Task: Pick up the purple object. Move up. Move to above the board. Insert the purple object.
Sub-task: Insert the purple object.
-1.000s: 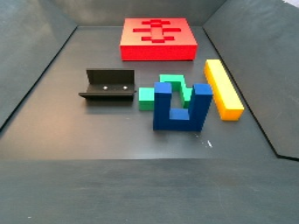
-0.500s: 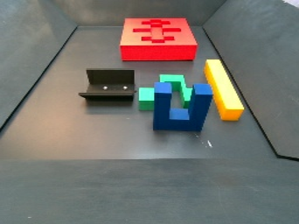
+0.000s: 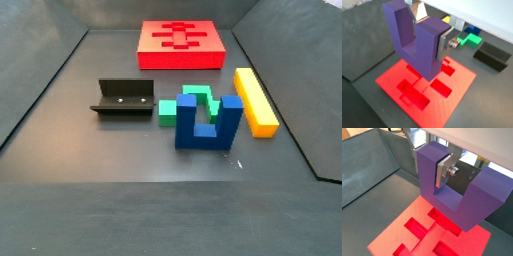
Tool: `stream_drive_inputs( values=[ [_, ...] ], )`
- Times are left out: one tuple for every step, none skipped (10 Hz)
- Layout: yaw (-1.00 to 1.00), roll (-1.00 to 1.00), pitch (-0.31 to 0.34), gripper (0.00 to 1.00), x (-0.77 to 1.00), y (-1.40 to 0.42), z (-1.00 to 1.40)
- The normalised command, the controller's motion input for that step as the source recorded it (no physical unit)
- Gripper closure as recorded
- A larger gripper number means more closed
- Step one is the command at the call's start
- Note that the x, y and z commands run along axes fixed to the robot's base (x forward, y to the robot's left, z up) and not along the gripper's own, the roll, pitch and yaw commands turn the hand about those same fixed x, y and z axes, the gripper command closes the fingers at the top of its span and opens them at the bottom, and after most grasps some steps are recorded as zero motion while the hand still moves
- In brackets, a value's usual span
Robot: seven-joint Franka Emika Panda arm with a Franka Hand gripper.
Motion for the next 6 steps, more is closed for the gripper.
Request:
stream_drive_inputs(
  values=[
    [0.02,0.21,0.0,1.0,0.38,-0.31,-0.55],
    [0.07,0.21,-0.043,1.0,0.36,-0.19,-0.52],
    [0.1,0.24,-0.106,1.0,0.25,-0.12,-0.47],
    [0.11,0.23,-0.11,1.0,0.19,-0.12,-0.5],
    [0.15,0.17,-0.091,1.0,0.17,-0.14,-0.51],
    [0.17,0.14,-0.101,1.0,0.14,-0.15,-0.51]
  ],
)
